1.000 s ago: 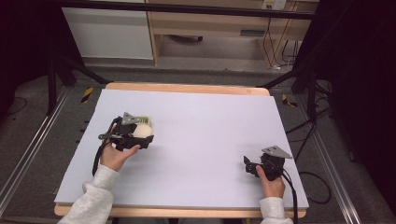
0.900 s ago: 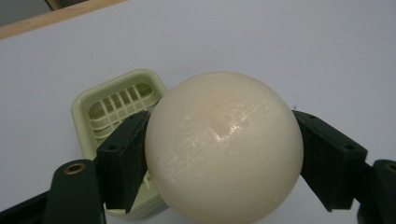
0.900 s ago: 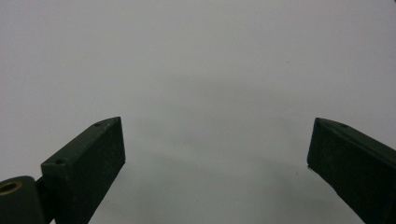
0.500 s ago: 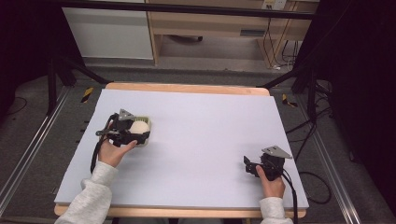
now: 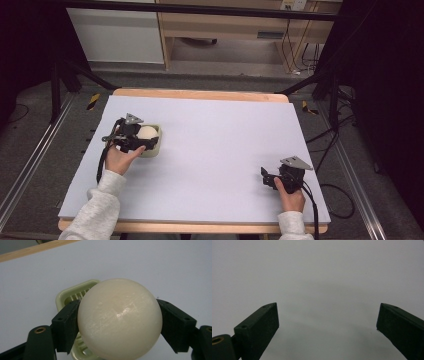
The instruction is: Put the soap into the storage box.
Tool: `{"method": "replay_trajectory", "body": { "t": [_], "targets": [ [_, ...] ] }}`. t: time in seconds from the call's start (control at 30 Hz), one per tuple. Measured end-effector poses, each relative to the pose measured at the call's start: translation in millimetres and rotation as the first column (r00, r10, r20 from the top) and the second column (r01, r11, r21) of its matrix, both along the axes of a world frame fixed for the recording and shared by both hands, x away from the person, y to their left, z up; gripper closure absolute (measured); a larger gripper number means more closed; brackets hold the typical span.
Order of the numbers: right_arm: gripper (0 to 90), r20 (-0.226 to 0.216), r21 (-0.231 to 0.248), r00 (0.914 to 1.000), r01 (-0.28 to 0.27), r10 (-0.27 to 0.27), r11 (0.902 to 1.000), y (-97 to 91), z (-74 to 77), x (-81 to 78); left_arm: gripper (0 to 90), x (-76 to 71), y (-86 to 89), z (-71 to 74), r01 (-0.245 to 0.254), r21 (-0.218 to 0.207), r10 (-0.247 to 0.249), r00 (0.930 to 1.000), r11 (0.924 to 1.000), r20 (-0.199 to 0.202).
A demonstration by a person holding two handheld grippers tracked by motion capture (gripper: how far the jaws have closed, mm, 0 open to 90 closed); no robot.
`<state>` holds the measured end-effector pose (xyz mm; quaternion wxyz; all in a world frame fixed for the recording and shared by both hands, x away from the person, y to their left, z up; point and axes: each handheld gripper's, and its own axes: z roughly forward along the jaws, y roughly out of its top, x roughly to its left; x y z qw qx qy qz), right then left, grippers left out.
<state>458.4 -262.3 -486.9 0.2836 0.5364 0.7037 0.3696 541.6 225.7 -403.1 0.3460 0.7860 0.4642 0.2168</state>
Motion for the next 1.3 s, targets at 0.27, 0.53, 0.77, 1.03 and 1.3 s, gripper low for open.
{"method": "replay_trajectory", "body": {
  "t": [0.27, 0.53, 0.77, 1.03, 1.3],
  "targets": [
    [4.6, -0.001, 0.0, 1.0, 0.0, 0.0, 1.0, 0.0, -0.1, 0.1, 23.8, 10.9, 2.2, -4.7, -0.016, 0.012, 0.016, 0.9998, 0.9998, -0.011],
    [4.6, -0.003, -0.005, 1.0, -0.001, 0.001, 1.0, 0.1, -0.3, 0.5, 23.7, 16.9, 4.6, -6.9, -0.026, 0.01, 0.027, 0.9996, 0.9996, -0.012],
    [4.6, -0.003, -0.006, 1.0, -0.001, 0.001, 1.0, 0.3, -0.3, 0.5, 23.8, 23.6, 5.8, -13.3, -0.035, 0.019, 0.036, 0.999, 0.9992, -0.029],
    [4.6, -0.003, -0.007, 1.0, 0.0, 0.0, 1.0, 0.5, -0.3, 0.5, 23.7, 29.8, 8.8, -19.3, -0.049, 0.031, 0.05, 0.9978, 0.9983, -0.042],
    [4.6, -0.004, -0.006, 1.0, 0.0, 0.0, 1.0, 0.4, -0.3, 0.5, 23.7, 32.6, 7.2, -26.3, -0.053, 0.035, 0.054, 0.9972, 0.998, -0.051]
  ]
}}
